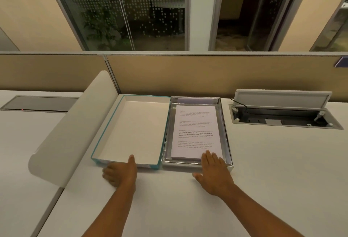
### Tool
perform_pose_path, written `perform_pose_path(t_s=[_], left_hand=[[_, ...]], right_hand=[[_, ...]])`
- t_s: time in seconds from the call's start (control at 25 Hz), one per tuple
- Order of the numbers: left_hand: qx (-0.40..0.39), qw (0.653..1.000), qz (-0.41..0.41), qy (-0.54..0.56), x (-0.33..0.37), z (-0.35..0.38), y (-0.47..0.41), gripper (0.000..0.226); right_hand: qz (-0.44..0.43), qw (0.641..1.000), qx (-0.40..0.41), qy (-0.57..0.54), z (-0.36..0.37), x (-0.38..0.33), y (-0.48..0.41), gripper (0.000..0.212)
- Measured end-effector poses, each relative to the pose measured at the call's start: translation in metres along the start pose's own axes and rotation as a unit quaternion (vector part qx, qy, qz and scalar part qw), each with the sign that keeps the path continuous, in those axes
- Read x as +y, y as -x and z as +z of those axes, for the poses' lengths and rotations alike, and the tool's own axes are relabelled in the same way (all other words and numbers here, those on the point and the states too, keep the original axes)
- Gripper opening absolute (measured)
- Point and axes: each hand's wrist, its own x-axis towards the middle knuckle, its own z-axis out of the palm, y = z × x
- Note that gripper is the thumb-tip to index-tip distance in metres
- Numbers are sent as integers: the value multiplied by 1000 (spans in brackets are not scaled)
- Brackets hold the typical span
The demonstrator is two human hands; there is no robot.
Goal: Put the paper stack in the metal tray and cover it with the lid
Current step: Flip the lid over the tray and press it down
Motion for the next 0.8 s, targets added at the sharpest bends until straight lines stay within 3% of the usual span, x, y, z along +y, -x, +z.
perform_pose_path(t_s=[0.2, 0.36, 0.44, 0.56, 0.68, 0.8], left_hand=[[-14, 1000, -4, 8, -3, 7, 0, 79], [-33, 972, 38, 229, -5, 4, 4, 64], [-51, 942, 66, 324, -2, -2, 9, 72], [-73, 907, 43, 412, 6, -7, 17, 82], [-83, 896, 64, 432, 19, -6, 25, 75], [-101, 891, 125, 426, 34, -8, 37, 93]], right_hand=[[-1, 1000, 4, 6, 4, 0, 0, 93], [2, 1000, 0, 2, 7, 1, -1, 94], [0, 1000, -1, 0, 7, 1, -2, 94], [0, 1000, 1, 0, 9, 2, -2, 95], [-2, 1000, 1, -3, 10, 3, -3, 96], [-3, 1000, -1, -9, 12, 4, -3, 96]])
